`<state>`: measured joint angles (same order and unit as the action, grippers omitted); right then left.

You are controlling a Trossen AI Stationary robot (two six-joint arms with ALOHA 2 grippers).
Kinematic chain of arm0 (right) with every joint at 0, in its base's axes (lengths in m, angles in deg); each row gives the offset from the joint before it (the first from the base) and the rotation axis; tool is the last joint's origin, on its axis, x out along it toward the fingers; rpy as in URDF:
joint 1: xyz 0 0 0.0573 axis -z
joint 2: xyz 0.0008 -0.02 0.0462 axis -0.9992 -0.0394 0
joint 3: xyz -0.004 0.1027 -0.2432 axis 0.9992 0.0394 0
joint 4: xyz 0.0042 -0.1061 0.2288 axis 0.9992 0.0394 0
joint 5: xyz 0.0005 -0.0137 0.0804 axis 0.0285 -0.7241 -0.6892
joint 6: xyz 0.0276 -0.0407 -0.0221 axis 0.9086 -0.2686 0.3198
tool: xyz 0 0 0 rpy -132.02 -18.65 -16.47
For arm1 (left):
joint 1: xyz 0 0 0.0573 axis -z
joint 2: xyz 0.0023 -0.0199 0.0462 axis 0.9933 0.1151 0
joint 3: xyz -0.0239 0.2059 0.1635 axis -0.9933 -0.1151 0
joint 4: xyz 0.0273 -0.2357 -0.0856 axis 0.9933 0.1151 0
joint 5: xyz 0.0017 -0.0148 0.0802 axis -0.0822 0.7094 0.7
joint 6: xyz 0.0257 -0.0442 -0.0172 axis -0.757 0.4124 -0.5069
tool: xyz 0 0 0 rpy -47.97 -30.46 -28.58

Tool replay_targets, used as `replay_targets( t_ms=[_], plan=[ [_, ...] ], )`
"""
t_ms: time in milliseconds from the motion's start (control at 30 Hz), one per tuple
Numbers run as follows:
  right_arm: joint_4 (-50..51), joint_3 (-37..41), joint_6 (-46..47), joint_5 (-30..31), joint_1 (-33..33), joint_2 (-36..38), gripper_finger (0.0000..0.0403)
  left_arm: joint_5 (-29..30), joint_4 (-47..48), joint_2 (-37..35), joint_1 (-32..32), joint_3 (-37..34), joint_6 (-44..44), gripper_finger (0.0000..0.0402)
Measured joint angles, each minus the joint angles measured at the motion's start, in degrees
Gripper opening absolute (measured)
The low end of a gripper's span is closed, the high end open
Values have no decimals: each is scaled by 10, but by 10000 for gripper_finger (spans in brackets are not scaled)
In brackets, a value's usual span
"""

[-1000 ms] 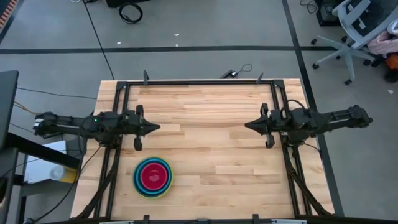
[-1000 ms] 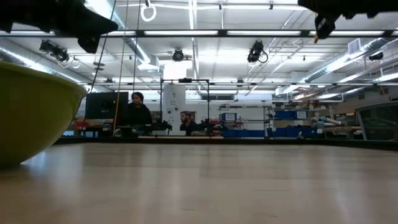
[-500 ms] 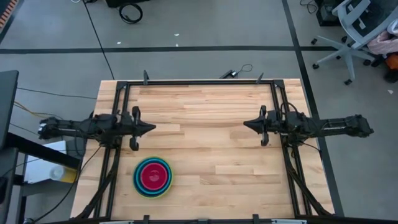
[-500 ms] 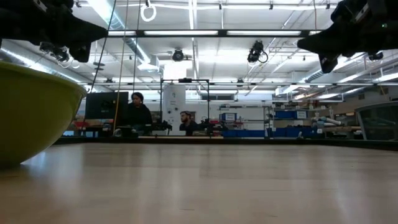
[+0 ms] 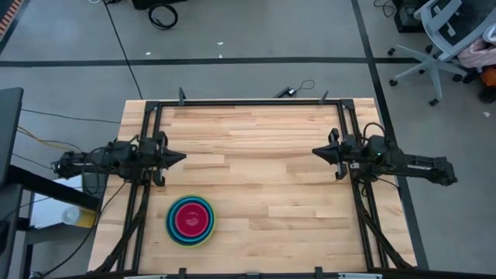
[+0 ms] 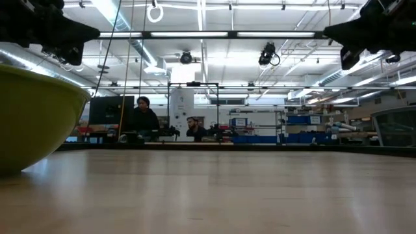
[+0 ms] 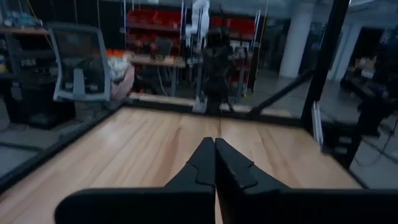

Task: Nest bowls inside each other
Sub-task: Return to Home Position

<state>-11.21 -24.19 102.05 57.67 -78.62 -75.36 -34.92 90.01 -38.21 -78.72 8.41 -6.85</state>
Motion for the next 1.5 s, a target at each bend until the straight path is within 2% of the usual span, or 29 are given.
replay_targets(
  t_ms=[233, 367, 533, 600, 833, 1000, 1167, 1300, 1500],
  plan=[
    [75, 1, 21, -1, -5, 68, 6, 0, 48, 1, 0, 6, 3, 2],
    [52, 27, 45, 0, -16, 69, 6, 1, 61, 1, 0, 6, -1, 2],
    [-34, 80, 69, 18, -29, 69, 5, 2, 82, 1, 0, 7, -1, 2],
    [-20, 80, 74, 19, -35, 68, 5, 2, 80, 1, 0, 6, -1, 2],
    [12, 81, 85, 17, -51, 68, 5, 43, 16, 1, -12, -45, 25, 1],
    [10, 81, 82, 16, -50, 68, 7, -1, -67, 2, -14, -96, 49, 1],
    [12, 81, 77, 19, -44, 68, 9, -39, -99, 2, -14, -113, 57, 1],
    [12, 81, 94, 19, -44, 68, 10, -44, -140, 2, -15, -126, 50, 1],
    [8, 81, 96, 19, -44, 68, 11, -44, -144, 3, -15, -126, 42, 2]
  ],
)
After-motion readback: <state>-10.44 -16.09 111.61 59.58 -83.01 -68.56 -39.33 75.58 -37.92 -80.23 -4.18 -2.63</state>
